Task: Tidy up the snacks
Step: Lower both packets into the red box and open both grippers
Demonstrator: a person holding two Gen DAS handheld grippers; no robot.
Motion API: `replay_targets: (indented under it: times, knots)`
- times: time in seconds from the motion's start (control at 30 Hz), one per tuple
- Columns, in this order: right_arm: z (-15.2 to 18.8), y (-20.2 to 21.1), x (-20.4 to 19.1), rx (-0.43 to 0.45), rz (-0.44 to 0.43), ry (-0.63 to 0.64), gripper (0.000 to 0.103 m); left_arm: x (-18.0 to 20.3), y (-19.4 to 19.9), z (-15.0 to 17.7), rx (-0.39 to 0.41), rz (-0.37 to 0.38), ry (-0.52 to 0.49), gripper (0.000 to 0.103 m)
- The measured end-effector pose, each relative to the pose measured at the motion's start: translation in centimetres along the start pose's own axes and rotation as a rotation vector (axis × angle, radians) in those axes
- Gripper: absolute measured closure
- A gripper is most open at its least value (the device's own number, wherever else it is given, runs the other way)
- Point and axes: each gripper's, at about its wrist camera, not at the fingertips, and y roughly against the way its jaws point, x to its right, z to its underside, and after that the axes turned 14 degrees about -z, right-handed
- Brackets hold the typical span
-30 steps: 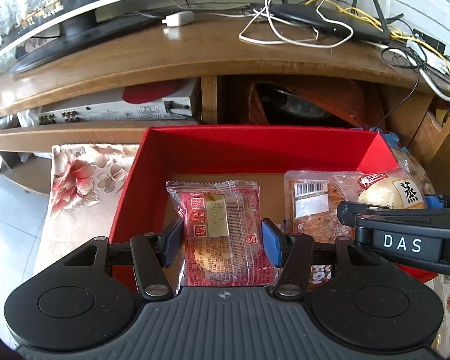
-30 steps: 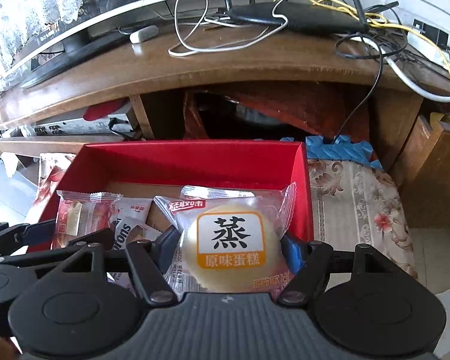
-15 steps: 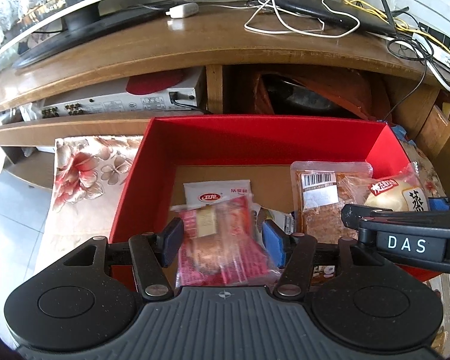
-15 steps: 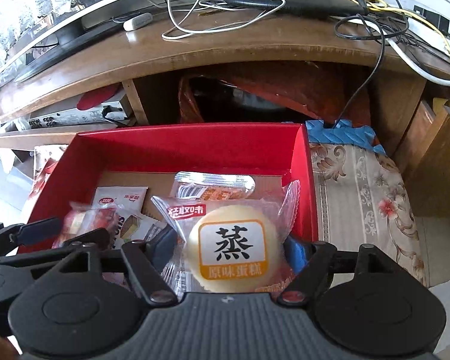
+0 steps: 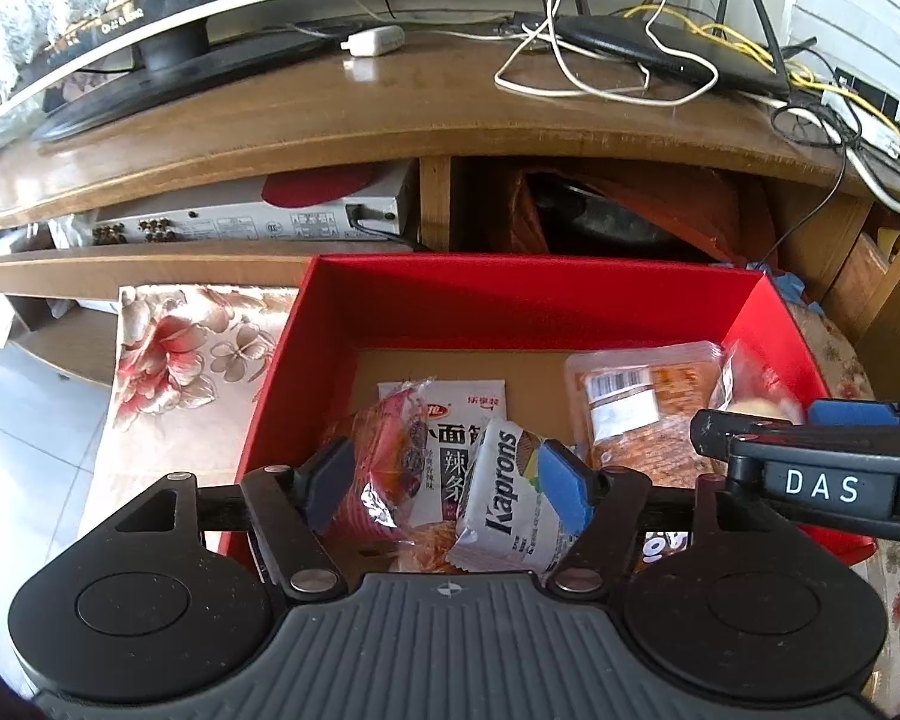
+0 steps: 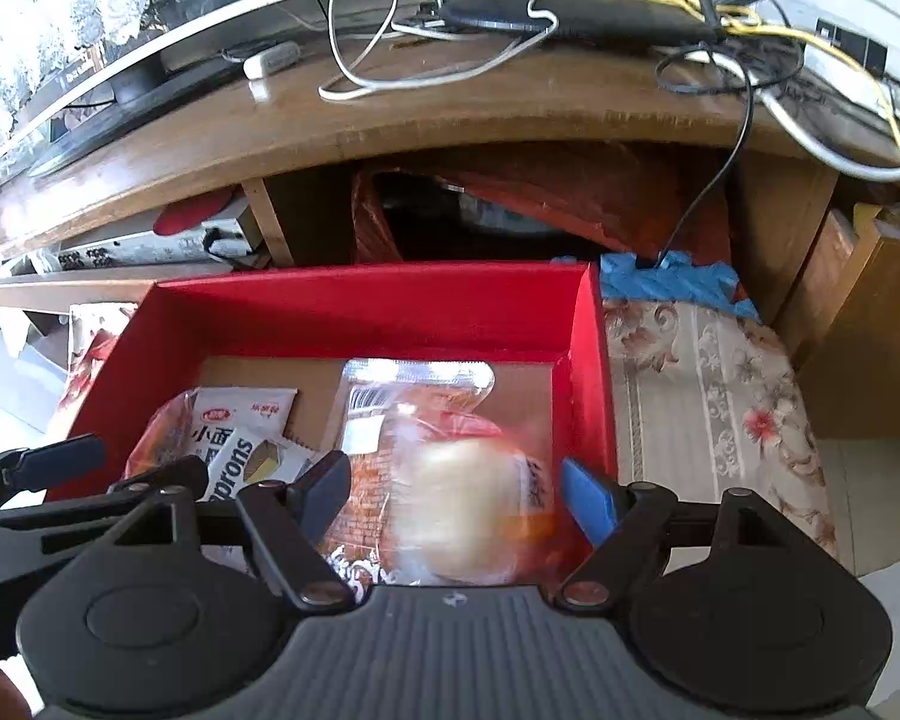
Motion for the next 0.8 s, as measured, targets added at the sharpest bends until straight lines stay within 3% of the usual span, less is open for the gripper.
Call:
replay_targets:
  times: [0.4,0.5,0.8]
  knots:
    - [-0.2,1.8,0.0,0.041,-0.015,-0.015,0.027,-0.1,1.3,0.2,0.022,0.016,0.001,0.027]
    - [-0.2,2.4,0.0,0.051,-0.023,-0.019,0.027,-0.1,1.8,0.4,0.032,0.030,-0.003,0.022]
    - [0.8,4.2,-0.7,0.062,-0.025,0.000,0.026,0.4,3.7,1.3,0.065,0.044,-0.033,0.023]
